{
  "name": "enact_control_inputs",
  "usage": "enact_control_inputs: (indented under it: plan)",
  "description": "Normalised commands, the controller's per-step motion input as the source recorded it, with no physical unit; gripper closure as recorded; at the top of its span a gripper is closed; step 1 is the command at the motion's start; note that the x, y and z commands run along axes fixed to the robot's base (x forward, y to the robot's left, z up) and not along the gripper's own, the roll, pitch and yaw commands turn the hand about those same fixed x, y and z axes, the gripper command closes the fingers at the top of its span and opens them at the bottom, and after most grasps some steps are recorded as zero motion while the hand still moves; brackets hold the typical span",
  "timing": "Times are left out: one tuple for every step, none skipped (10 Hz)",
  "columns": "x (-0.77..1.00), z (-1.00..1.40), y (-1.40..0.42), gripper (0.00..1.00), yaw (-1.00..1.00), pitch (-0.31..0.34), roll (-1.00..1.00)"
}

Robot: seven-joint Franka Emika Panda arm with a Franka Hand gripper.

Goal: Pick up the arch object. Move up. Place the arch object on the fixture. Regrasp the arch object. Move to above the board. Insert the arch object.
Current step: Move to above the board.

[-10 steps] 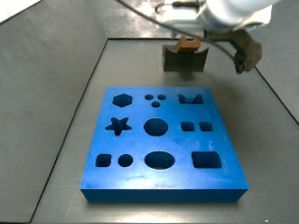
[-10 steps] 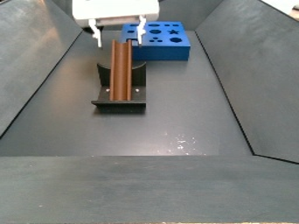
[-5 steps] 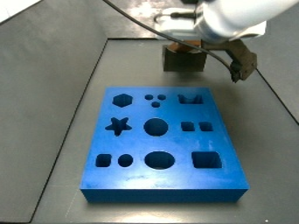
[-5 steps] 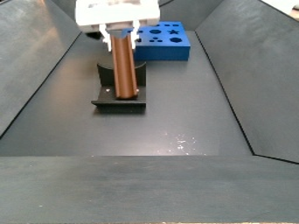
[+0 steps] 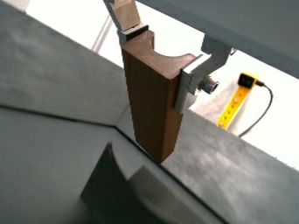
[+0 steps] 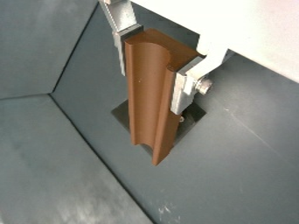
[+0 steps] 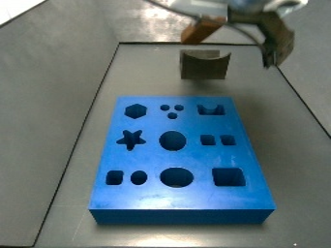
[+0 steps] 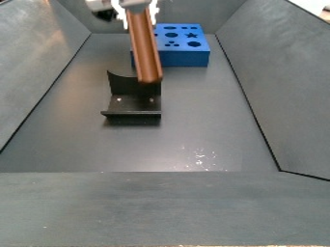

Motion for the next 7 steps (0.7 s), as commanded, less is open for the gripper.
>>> enact_control_inputs:
  plan:
    - [-0.08,1.00,-0.12,1.00,0.21,0.024,-0.01]
    - [-0.07,1.00,-0.11,1.00,0.17,-0.010,0.00]
    - [-0.06,1.00,-0.11,1.00,0.14,-0.020,0.00]
    - [-0.05,1.00,-0.10,1.00,0.09,-0.026,0.00]
    - [-0.04,1.00,-0.09,1.00,0.07,-0.026,-0.01]
    - [-0.03,1.00,-0.08,1.00,0.03,-0.011,-0.02]
    - [-0.03,0.90,-0.06,1.00,0.02,0.008,-0.02]
